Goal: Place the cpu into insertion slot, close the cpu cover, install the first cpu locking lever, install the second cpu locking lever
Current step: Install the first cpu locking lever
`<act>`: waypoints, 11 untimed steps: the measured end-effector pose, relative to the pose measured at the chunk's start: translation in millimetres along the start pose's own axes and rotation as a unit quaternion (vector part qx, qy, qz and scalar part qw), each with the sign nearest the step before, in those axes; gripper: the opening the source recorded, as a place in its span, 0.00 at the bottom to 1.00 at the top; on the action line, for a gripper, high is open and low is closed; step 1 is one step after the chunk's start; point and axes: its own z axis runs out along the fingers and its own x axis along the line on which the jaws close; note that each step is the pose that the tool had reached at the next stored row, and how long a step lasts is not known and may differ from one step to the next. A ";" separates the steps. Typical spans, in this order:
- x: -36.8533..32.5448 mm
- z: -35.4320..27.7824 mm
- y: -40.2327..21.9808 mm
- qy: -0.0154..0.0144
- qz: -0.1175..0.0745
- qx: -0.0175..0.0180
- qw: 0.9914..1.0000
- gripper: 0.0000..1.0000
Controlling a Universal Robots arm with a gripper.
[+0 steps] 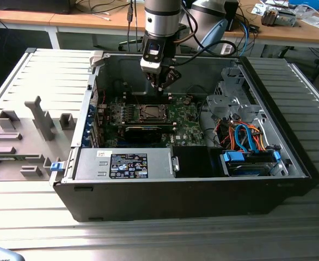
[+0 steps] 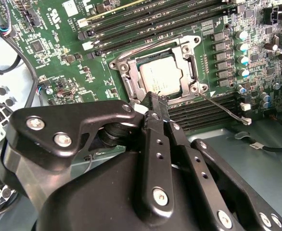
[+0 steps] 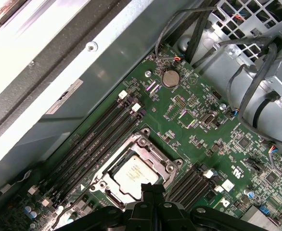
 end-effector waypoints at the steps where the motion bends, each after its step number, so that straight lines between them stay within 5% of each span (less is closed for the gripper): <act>1: 0.0 0.0 0.0 0.000 -0.001 0.000 1.000 0.11; 11: 0.0 0.2 0.0 0.000 -0.008 0.000 1.000 0.11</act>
